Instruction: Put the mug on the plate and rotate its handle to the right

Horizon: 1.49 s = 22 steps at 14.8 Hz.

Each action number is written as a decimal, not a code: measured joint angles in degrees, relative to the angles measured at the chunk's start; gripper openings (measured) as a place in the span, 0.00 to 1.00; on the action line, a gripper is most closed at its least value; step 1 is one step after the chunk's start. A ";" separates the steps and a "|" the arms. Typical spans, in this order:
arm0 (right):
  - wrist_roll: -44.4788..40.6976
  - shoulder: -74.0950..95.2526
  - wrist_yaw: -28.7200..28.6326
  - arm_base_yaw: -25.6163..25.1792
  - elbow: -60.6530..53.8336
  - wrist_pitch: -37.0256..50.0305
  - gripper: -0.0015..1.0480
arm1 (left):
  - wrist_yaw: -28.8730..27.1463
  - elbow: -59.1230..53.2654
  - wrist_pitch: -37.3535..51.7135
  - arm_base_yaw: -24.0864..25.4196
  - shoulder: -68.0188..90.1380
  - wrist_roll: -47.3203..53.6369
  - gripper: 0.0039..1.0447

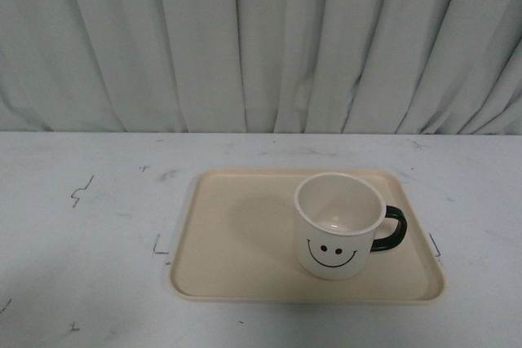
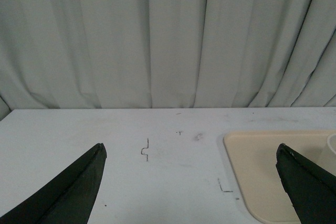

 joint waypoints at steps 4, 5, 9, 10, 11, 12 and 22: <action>0.00 -4.76 0.00 0.00 0.00 -4.79 0.02 | 0.00 0.00 0.00 0.00 0.00 0.00 0.94; 0.00 -5.81 0.00 0.00 0.00 -5.90 0.02 | 0.00 0.00 0.00 0.00 0.00 0.00 0.94; 0.04 -16.55 -0.11 0.00 0.15 -16.04 0.02 | 0.02 0.00 -0.04 0.00 0.00 0.00 0.94; 0.09 -16.52 -0.07 0.00 0.00 -17.59 0.02 | 0.02 0.00 0.02 0.00 0.00 0.00 0.94; 0.15 -16.52 -0.09 0.00 0.00 -17.29 0.02 | 0.02 0.00 -0.02 0.00 0.00 0.00 0.94; 0.17 -16.50 -0.07 0.00 0.00 -17.18 0.02 | 0.00 0.00 -0.02 0.00 0.00 0.00 0.94; 0.20 -16.50 -0.07 0.00 0.00 -17.18 0.93 | 0.00 0.00 -0.02 0.00 0.00 0.00 0.94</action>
